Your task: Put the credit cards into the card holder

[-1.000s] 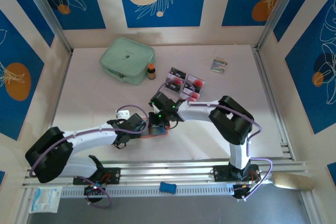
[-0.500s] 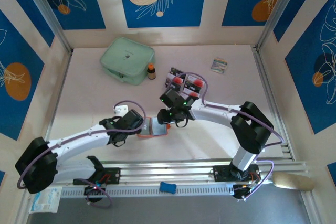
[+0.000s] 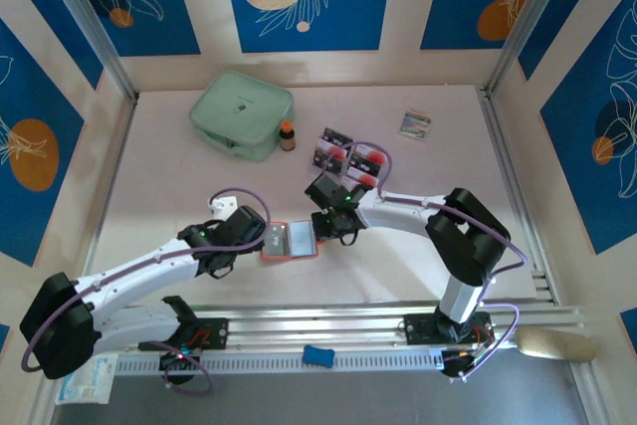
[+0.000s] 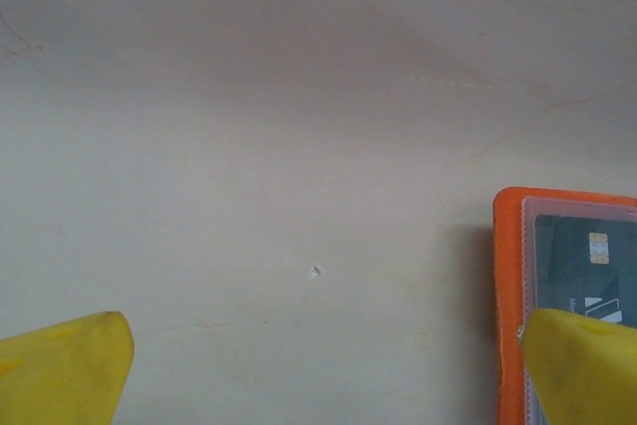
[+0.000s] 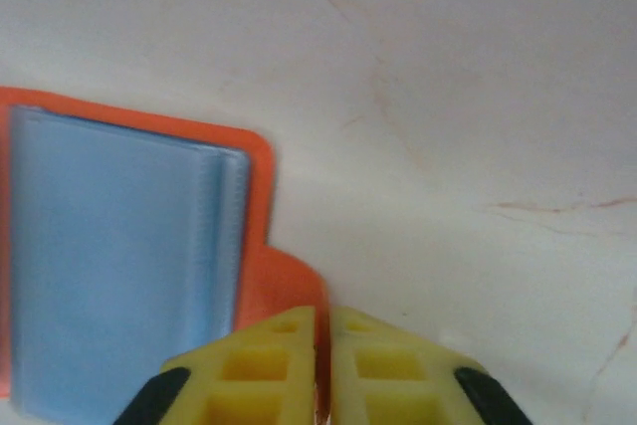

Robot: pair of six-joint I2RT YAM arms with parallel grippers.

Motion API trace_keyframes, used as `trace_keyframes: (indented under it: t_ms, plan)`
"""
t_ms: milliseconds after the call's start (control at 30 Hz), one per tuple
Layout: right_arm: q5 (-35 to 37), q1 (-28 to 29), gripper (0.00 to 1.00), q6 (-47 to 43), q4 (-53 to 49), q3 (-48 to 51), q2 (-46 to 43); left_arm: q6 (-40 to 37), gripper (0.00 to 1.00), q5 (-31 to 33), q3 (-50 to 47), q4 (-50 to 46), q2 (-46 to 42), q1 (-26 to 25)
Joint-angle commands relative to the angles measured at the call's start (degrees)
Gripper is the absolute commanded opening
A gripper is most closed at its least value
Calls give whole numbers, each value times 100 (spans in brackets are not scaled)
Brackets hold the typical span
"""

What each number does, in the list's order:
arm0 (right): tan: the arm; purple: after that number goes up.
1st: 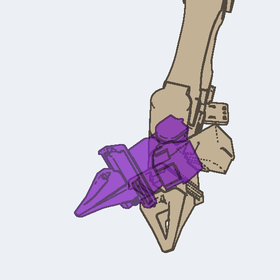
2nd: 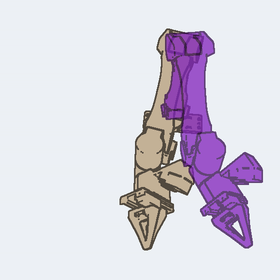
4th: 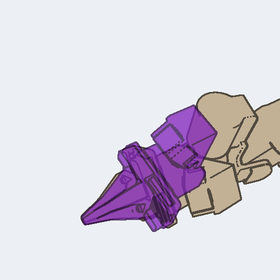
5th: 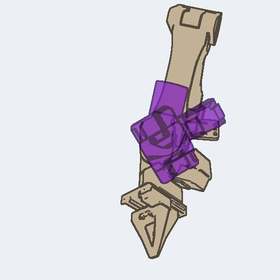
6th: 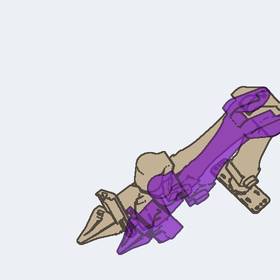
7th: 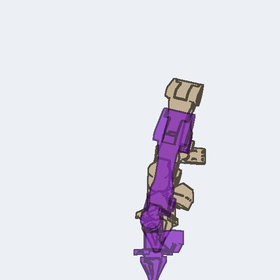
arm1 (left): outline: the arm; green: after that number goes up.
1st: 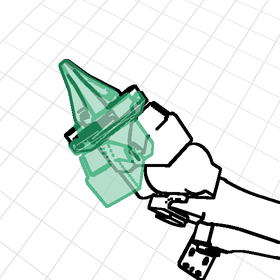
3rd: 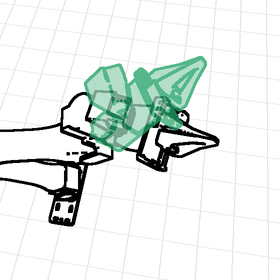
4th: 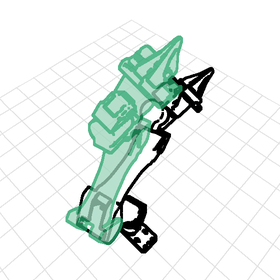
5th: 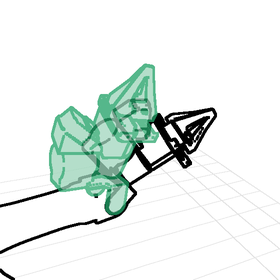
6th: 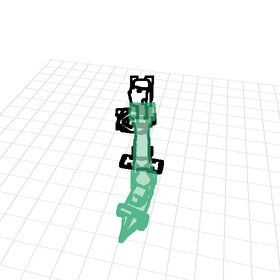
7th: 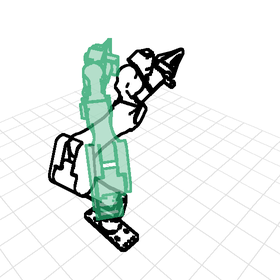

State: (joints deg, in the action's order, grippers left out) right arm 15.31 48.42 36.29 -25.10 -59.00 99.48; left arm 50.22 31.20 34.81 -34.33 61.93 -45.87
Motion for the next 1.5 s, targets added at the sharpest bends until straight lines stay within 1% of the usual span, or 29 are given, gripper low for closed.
trace_keyframes:
  t_ms: [0, 133, 267, 300, 333, 367, 400, 467, 533, 567, 600, 700, 800, 900, 1000, 1100, 1200, 1467]
  plan:
    - [149, -116, 0, -52, -91, 189, -106, -159, 100, 35, 232, -140, -2, 61]
    - [180, -290, 0, -61, -67, 454, -400, -229, 100, -69, 237, -28, 49, 61]
    - [32, -484, 0, -72, 6, 709, -681, -293, 100, -183, 238, 82, 128, 62]
    - [-64, -528, 3, -96, 47, 764, -742, -313, 100, -203, 237, 98, 165, 61]
    - [-156, -555, 10, -112, 49, 784, -790, -327, 100, -227, 252, 110, 202, 61]
    - [-218, -575, 22, -113, 37, 793, -859, -343, 100, -244, 263, 117, 234, 60]
    - [-254, -582, 29, -113, 2, 776, -942, -361, 100, -268, 280, 132, 267, 61]
    - [-315, -580, 31, -81, -51, 742, -1114, -410, 100, -350, 314, 191, 342, 67]
    - [-444, -580, 29, -53, -44, 687, -1280, -475, 100, -478, 350, 259, 428, 60]
    - [-535, -572, 27, -31, -9, 658, -1336, -509, 100, -532, 383, 307, 474, 60]
    - [-630, -570, 24, -7, 33, 624, -1361, -536, 100, -587, 406, 352, 550, 60]
    - [-984, -554, 9, 68, 260, 505, -1283, -623, 100, -726, 504, 463, 799, 63]
    - [-1361, -520, 0, 180, 559, 439, -1027, -703, 100, -778, 605, 534, 1066, 60]
    - [-1679, -460, 0, 326, 963, 394, -730, -733, 100, -705, 603, 643, 1194, 60]
    - [-1872, -383, 0, 454, 1224, 329, -497, -897, 100, -795, 439, 1061, 1115, 60]
    - [-1933, -304, 0, 524, 1344, 242, -272, -1113, 100, -821, 192, 1555, 946, 59]
    - [-1977, -256, 0, 558, 1401, 171, -112, -1298, 100, -623, -20, 1812, 748, 60]
    - [-2023, -204, 0, 653, 1498, 102, 124, -1257, 100, -484, -200, 1810, 504, 61]
